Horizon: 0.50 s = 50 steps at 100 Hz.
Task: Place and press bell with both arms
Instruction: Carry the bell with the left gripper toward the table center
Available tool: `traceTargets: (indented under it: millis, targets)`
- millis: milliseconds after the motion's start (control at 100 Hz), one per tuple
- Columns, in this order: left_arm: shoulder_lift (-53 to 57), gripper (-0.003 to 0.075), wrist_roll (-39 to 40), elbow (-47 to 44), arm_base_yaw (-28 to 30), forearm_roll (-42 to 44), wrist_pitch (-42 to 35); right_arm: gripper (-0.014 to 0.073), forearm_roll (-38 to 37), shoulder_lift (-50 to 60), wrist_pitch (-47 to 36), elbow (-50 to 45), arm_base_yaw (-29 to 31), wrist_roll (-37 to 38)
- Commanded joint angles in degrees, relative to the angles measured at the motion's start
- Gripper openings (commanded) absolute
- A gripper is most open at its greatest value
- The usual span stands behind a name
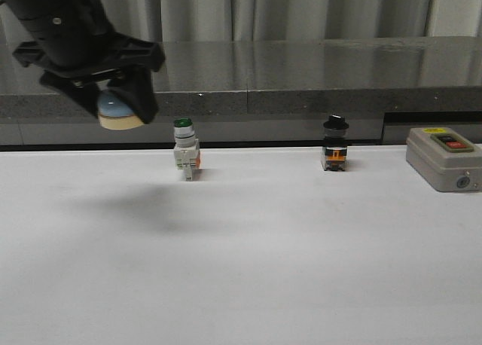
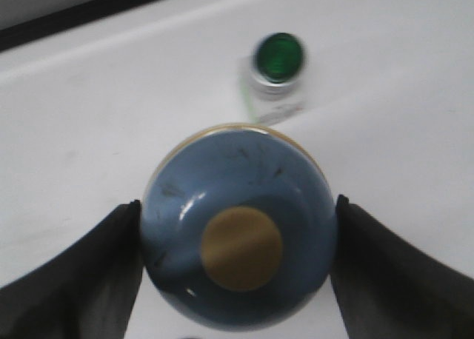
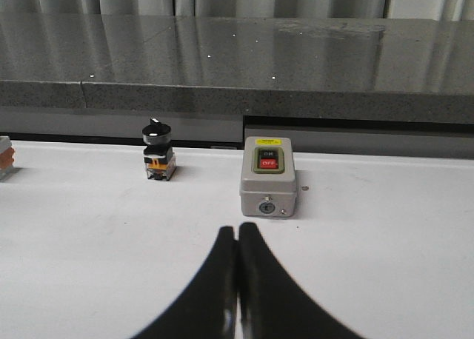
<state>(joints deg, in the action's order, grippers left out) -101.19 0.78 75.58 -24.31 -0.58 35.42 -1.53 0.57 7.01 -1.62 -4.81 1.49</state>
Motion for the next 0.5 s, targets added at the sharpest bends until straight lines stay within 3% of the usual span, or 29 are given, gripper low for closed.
traceTargets:
  millis: [0, 230, 490]
  targets:
    - [2.7, 0.0216, -0.1, 2.1, -4.5, -0.4, -2.1, -0.0060, -0.3, 1.1, -4.9, 0.9, 0.4, -0.1]
    - [-1.7, 0.0216, -0.2, 5.6, -13.0, -0.3, -3.2, -0.0060, -0.3, 1.1, -4.9, 0.9, 0.4, -0.1]
    - [-10.3, 0.0216, -0.2, 10.2, -16.6, -0.2, -3.2, -0.0060, -0.3, 1.1, -4.9, 0.9, 0.4, -0.1]
